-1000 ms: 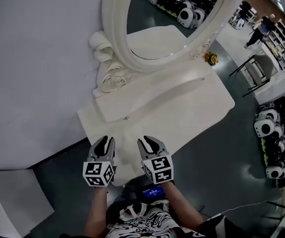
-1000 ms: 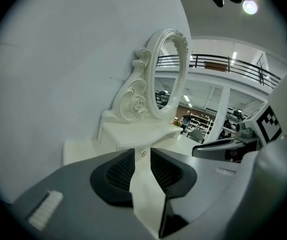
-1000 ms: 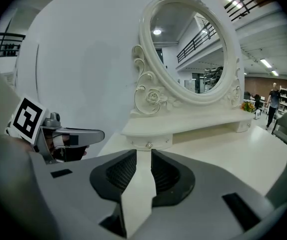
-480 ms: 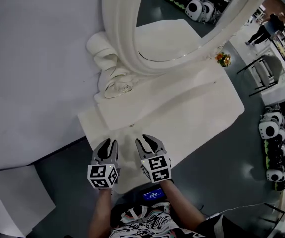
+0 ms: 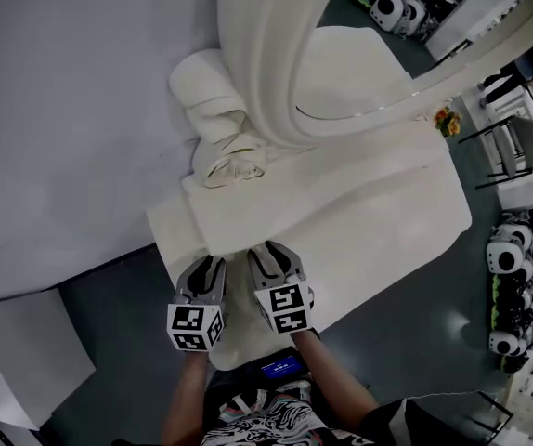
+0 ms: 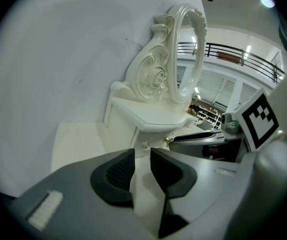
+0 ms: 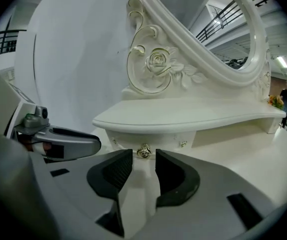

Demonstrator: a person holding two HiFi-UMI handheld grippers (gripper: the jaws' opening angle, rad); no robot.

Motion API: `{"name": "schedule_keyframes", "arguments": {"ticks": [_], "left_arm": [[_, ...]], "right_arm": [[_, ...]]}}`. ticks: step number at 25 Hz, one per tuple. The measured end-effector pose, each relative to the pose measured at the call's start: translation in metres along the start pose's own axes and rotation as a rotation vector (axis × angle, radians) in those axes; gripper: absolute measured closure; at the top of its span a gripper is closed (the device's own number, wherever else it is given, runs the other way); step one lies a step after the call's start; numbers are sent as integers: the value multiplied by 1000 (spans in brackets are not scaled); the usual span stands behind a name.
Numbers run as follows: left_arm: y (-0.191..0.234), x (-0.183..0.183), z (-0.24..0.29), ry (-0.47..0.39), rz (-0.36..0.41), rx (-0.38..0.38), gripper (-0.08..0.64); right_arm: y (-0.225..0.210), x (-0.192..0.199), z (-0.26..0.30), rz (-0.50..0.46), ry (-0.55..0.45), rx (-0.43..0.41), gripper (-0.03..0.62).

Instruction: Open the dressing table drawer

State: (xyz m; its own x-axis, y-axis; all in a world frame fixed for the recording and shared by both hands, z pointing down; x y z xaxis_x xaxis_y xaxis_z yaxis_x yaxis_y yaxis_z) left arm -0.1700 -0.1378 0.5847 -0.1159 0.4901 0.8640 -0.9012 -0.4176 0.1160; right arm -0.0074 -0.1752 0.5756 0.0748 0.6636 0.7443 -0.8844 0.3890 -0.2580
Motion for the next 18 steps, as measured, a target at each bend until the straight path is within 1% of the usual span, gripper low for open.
{"name": "schedule_keyframes", "arguments": {"ticks": [3, 6, 10, 15, 18], "left_arm": [[1, 0, 2, 1, -11, -4, 462], [4, 0, 4, 2, -18, -7, 462], [5, -1, 3, -3, -21, -7, 462], [-3, -3, -3, -15, -6, 37, 462], [-8, 2, -15, -48, -27, 65, 462]], "right_arm": [[-1, -1, 11, -16, 13, -4, 449], [-1, -4, 16, -31, 12, 4, 486], [-2, 1, 10, -44, 29, -8, 494], [-2, 12, -7, -42, 39, 1, 494], [-2, 17, -14, -39, 40, 4, 494]]}}
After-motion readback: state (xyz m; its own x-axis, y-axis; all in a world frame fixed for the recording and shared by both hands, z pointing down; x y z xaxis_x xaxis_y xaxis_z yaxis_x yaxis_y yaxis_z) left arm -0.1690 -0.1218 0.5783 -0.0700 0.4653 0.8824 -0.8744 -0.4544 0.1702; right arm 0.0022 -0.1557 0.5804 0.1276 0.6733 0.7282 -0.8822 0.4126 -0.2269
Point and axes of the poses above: the fingertips, and each gripper's own axes: z forward along the fingers, y to its left, x out of its underside, the point moved 9 cm from there along -z, backward along the fingers, and after that the axes turned 13 degrees about z, right-handed, at the moved point
